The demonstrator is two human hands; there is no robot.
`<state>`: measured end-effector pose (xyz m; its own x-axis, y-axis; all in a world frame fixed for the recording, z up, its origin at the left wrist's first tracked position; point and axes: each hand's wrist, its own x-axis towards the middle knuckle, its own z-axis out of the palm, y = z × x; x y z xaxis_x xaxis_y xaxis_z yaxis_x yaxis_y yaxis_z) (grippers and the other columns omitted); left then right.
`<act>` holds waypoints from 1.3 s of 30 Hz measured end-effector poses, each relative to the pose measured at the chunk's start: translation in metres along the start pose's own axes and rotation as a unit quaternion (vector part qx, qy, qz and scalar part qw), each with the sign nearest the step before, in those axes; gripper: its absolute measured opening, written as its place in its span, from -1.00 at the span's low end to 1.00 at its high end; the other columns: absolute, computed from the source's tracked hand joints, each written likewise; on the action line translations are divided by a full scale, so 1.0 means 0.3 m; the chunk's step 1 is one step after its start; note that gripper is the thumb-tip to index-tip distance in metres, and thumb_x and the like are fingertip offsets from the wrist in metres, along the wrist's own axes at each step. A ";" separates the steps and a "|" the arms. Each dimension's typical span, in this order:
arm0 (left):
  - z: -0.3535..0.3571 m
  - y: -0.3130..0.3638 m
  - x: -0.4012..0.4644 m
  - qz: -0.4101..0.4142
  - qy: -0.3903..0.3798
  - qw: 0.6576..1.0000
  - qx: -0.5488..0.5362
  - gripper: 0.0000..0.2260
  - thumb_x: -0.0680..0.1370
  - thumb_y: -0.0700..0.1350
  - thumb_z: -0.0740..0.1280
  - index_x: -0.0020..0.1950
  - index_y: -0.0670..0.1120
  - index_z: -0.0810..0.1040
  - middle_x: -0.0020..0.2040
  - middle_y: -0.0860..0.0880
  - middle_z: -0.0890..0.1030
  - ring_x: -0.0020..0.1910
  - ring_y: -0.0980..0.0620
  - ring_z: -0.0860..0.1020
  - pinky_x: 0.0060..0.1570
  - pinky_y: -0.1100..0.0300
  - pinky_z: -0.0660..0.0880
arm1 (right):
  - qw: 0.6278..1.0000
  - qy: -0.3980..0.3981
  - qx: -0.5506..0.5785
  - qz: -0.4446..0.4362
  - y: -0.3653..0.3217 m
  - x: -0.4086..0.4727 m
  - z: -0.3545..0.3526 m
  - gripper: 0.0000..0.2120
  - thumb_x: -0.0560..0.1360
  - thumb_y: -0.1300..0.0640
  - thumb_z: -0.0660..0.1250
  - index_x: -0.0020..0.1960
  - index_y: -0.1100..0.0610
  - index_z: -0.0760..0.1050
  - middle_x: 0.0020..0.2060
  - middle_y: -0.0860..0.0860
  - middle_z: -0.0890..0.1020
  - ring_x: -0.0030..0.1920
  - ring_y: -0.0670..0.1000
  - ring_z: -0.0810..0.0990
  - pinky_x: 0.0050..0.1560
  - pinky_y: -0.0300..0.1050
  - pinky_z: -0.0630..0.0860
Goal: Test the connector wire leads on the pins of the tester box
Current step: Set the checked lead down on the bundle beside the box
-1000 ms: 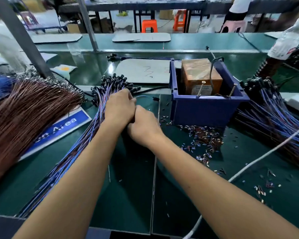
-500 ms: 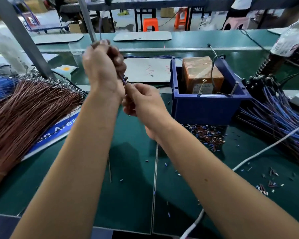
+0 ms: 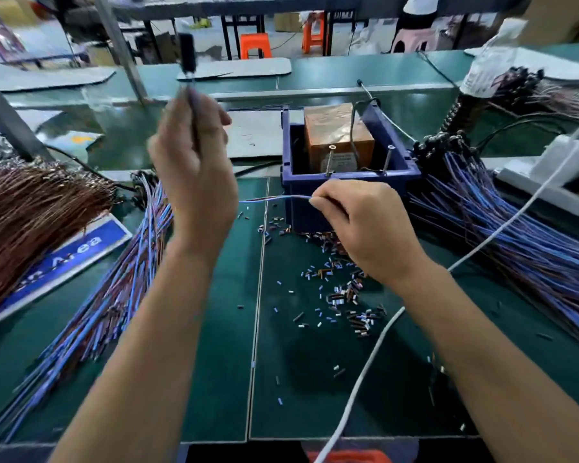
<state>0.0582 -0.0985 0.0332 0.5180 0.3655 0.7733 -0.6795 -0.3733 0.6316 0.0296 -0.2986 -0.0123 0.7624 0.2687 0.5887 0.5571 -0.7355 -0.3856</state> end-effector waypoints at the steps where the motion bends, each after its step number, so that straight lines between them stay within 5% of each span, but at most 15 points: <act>1: 0.023 0.000 -0.052 0.021 -0.063 0.997 0.035 -0.69 0.73 -0.10 0.16 -0.14 -0.18 0.51 -0.36 -0.03 0.50 -0.42 -0.05 0.44 -0.41 -0.03 0.33 | 1.000 0.023 0.004 0.002 0.016 -0.013 -0.007 -0.80 0.68 0.10 0.33 0.01 0.19 0.66 -0.19 0.03 0.71 -0.16 0.11 0.65 -0.13 0.13 0.56; 4: 0.119 0.020 -0.243 0.091 -0.252 0.957 0.109 -0.75 0.72 -0.12 0.19 0.08 -0.22 0.61 -0.07 -0.08 0.67 -0.12 -0.13 0.63 -0.15 -0.07 0.53 | 0.998 0.054 0.024 0.013 0.073 -0.049 -0.034 -0.80 0.68 0.11 0.33 -0.02 0.19 0.65 -0.17 -0.03 0.70 -0.16 0.02 0.65 -0.10 0.09 0.56; 6: 0.151 0.013 -0.288 0.101 -0.323 0.936 0.096 -0.76 0.72 -0.11 0.20 0.25 -0.16 0.60 0.09 -0.04 0.68 0.04 -0.11 0.65 -0.04 -0.05 0.56 | 0.996 0.052 0.067 0.001 0.103 -0.074 -0.049 -0.85 0.68 0.17 0.33 -0.01 0.16 0.65 -0.21 -0.26 0.60 -0.21 -0.23 0.56 -0.14 -0.15 0.52; 9: 0.168 -0.005 -0.315 0.103 -0.366 0.922 0.074 -0.80 0.73 -0.05 0.21 0.19 -0.11 0.59 -0.02 0.02 0.68 -0.06 -0.06 0.65 -0.11 -0.04 0.54 | 0.991 0.036 0.130 0.021 0.134 -0.114 -0.055 -0.88 0.67 0.19 0.36 0.00 0.07 0.66 -0.28 -0.29 0.57 -0.25 -0.28 0.56 -0.17 -0.34 0.41; 13: 0.149 -0.056 -0.323 0.058 -0.343 0.934 0.080 -0.82 0.63 -0.12 0.41 -0.12 0.01 0.47 -0.34 0.25 0.42 -0.34 0.29 0.41 -0.30 0.18 0.31 | 0.971 0.025 0.208 0.113 0.171 -0.141 -0.054 -0.93 0.58 0.13 0.48 -0.06 0.11 0.71 -0.32 -0.07 0.70 -0.28 -0.10 0.67 -0.18 -0.29 0.51; 17: 0.129 -0.089 -0.317 -0.012 -0.294 0.954 0.063 -0.72 0.61 -0.14 0.43 -0.24 -0.07 0.42 -0.42 0.13 0.39 -0.43 0.14 0.33 -0.39 0.19 0.30 | 0.947 0.017 0.276 0.166 0.190 -0.137 -0.064 -0.96 0.54 0.25 0.50 -0.07 0.13 0.70 -0.28 -0.04 0.75 -0.27 -0.10 0.71 -0.19 -0.30 0.56; 20: 0.128 -0.100 -0.320 -0.071 -0.274 0.959 0.034 -0.71 0.63 -0.07 0.38 -0.19 -0.24 0.53 -0.39 -0.06 0.53 -0.41 -0.01 0.46 -0.36 0.10 0.41 | 0.927 0.013 0.323 0.191 0.191 -0.139 -0.057 -0.94 0.55 0.28 0.49 -0.02 0.15 0.69 -0.27 0.00 0.75 -0.28 -0.12 0.70 -0.22 -0.30 0.56; 28: 0.132 -0.086 -0.334 -0.082 -0.298 0.951 0.003 -0.73 0.65 -0.14 0.38 -0.18 -0.27 0.54 -0.37 -0.05 0.54 -0.38 0.01 0.46 -0.33 0.23 0.39 | 0.926 0.006 0.340 0.163 0.187 -0.144 -0.053 -0.92 0.59 0.25 0.44 -0.07 0.15 0.68 -0.28 0.05 0.73 -0.33 -0.09 0.60 -0.23 -0.28 0.53; 32: 0.127 -0.092 -0.324 -0.088 -0.293 0.952 0.004 -0.75 0.66 -0.12 0.37 -0.17 -0.22 0.55 -0.39 -0.02 0.53 -0.42 0.13 0.42 -0.35 0.24 0.38 | 0.932 0.030 0.330 0.147 0.195 -0.145 -0.061 -0.91 0.60 0.27 0.43 -0.08 0.19 0.67 -0.28 0.06 0.70 -0.33 -0.09 0.60 -0.24 -0.25 0.54; 36: 0.121 -0.106 -0.307 -0.182 -0.255 0.948 -0.056 -0.77 0.66 -0.06 0.33 -0.17 -0.10 0.55 -0.41 0.04 0.50 -0.46 0.09 0.38 -0.37 0.18 0.32 | 0.915 0.128 0.338 0.180 0.240 -0.142 -0.096 -0.89 0.61 0.21 0.43 -0.10 0.18 0.65 -0.32 0.06 0.67 -0.37 -0.03 0.56 -0.28 -0.20 0.52; 39: 0.145 -0.068 -0.324 -0.186 -0.259 0.945 -0.080 -0.78 0.67 -0.05 0.32 -0.16 -0.05 0.55 -0.39 -0.01 0.56 -0.47 0.11 0.38 -0.37 0.20 0.32 | 0.929 0.088 0.316 0.172 0.213 -0.147 -0.077 -0.91 0.54 0.14 0.53 -0.11 0.14 0.68 -0.35 0.01 0.69 -0.38 -0.11 0.58 -0.31 -0.28 0.51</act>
<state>0.0441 -0.1634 -0.0524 0.8930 -0.0347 0.4487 -0.4484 -0.1526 0.8807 0.0239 -0.3719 -0.0465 0.8968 -0.0606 0.4383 0.4145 -0.2313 -0.8801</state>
